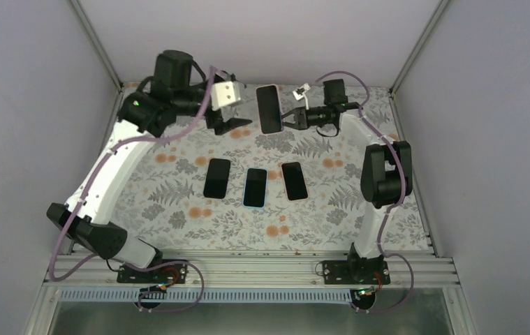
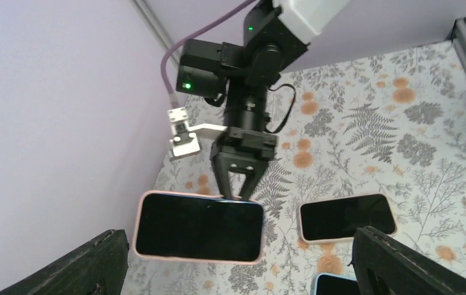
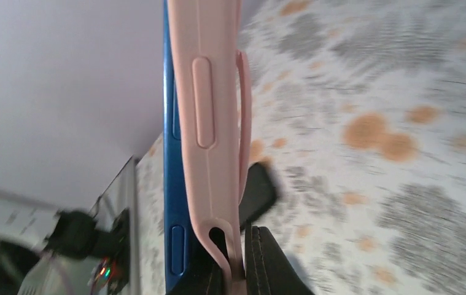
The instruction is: Take the phone out of the phone case
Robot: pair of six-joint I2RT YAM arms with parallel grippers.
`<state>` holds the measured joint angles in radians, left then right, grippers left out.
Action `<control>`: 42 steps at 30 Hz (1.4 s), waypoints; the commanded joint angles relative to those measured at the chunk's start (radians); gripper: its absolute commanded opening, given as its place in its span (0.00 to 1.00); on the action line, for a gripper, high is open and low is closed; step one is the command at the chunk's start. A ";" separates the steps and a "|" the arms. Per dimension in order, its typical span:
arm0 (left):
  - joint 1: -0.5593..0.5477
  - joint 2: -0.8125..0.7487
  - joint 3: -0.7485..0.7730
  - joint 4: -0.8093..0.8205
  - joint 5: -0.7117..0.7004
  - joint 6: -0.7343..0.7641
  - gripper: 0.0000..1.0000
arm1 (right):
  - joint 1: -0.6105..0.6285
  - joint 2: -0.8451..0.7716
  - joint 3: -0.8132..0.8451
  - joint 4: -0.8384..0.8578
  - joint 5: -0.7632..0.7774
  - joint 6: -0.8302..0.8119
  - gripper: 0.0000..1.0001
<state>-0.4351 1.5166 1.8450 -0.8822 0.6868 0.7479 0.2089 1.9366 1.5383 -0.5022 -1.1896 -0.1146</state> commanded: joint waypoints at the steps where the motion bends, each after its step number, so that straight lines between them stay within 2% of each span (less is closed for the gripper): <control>1: -0.128 0.005 -0.203 0.269 -0.285 -0.041 0.90 | -0.050 0.025 0.025 0.244 0.123 0.338 0.04; 6: -0.263 0.044 -0.465 0.723 -0.662 -0.025 0.90 | -0.036 -0.007 0.029 0.224 0.300 0.407 0.04; 8: -0.301 0.089 -0.510 0.858 -0.761 -0.018 0.90 | -0.025 -0.040 0.014 0.218 0.354 0.413 0.04; 14: -0.351 0.180 -0.563 1.165 -0.888 -0.022 0.87 | 0.000 -0.147 -0.049 0.241 0.405 0.413 0.03; 20: -0.358 0.236 -0.560 1.239 -0.934 -0.028 0.87 | 0.004 -0.178 -0.061 0.245 0.402 0.412 0.03; 42: -0.355 0.308 -0.531 1.295 -1.052 -0.022 0.83 | 0.029 -0.201 -0.088 0.284 0.346 0.449 0.03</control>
<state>-0.7887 1.8065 1.2839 0.3515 -0.3031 0.7246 0.2176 1.7832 1.4555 -0.2760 -0.7834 0.3233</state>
